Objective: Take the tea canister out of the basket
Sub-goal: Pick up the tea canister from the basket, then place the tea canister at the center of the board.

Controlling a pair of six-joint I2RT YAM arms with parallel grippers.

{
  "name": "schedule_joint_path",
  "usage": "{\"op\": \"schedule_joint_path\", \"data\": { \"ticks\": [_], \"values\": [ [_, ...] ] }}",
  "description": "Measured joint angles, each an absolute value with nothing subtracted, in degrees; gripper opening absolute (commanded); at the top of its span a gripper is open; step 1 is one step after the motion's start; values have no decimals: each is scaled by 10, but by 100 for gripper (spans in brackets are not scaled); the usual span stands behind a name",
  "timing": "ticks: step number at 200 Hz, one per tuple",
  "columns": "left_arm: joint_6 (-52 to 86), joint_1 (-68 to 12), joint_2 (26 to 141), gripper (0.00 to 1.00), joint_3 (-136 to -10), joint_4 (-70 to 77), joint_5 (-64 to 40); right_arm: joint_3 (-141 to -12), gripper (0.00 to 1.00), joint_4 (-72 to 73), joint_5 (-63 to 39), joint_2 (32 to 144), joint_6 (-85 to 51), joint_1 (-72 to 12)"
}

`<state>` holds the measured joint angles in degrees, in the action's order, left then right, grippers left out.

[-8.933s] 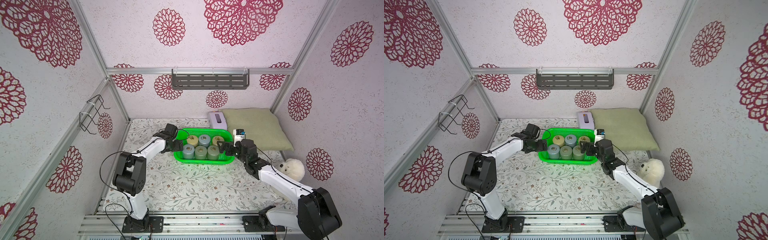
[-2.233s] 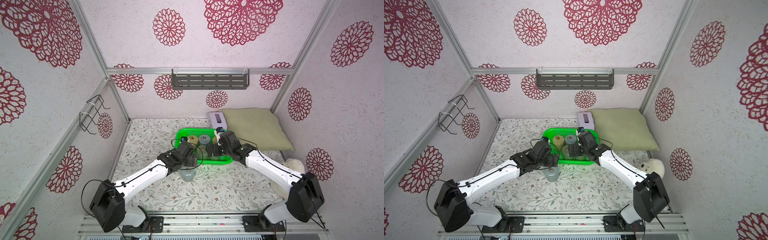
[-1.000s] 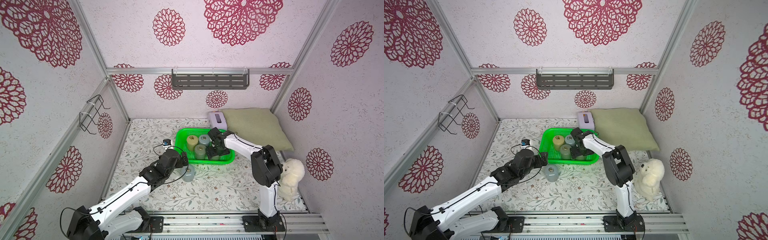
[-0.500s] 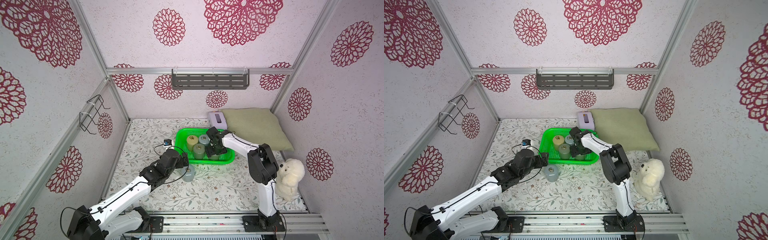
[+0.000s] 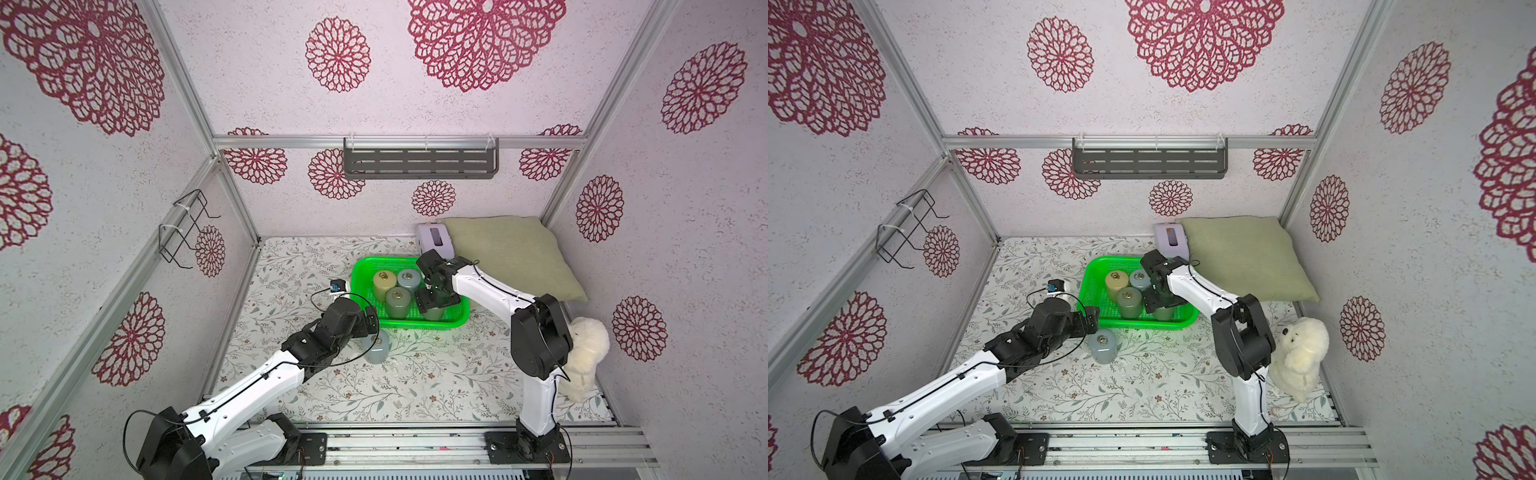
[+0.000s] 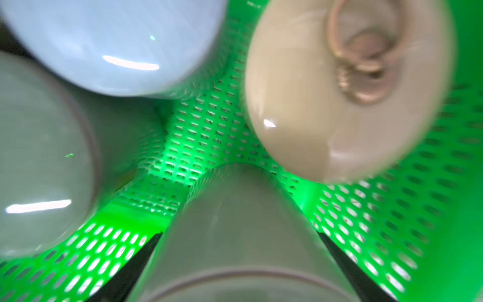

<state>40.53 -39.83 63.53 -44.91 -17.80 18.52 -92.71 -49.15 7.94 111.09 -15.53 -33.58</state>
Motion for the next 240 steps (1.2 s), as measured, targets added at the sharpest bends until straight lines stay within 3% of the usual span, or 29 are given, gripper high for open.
{"op": "schedule_joint_path", "data": {
  "ticks": [64, 127, 182, 240],
  "values": [
    [406, -398, 637, 97, -449, -178, 188, -980, 63, -557, 101, 1063, -159, -366],
    [406, -398, 627, 97, -449, -181, 203, -974, 64, -584, 105, 1024, -197, -463],
    [408, -397, 601, 97, -449, -183, 221, -871, 64, -549, 98, 991, -250, -539],
    [414, -397, 590, 97, -449, -183, 230, -763, 65, -484, 88, 969, -282, -548]
  ]
}}
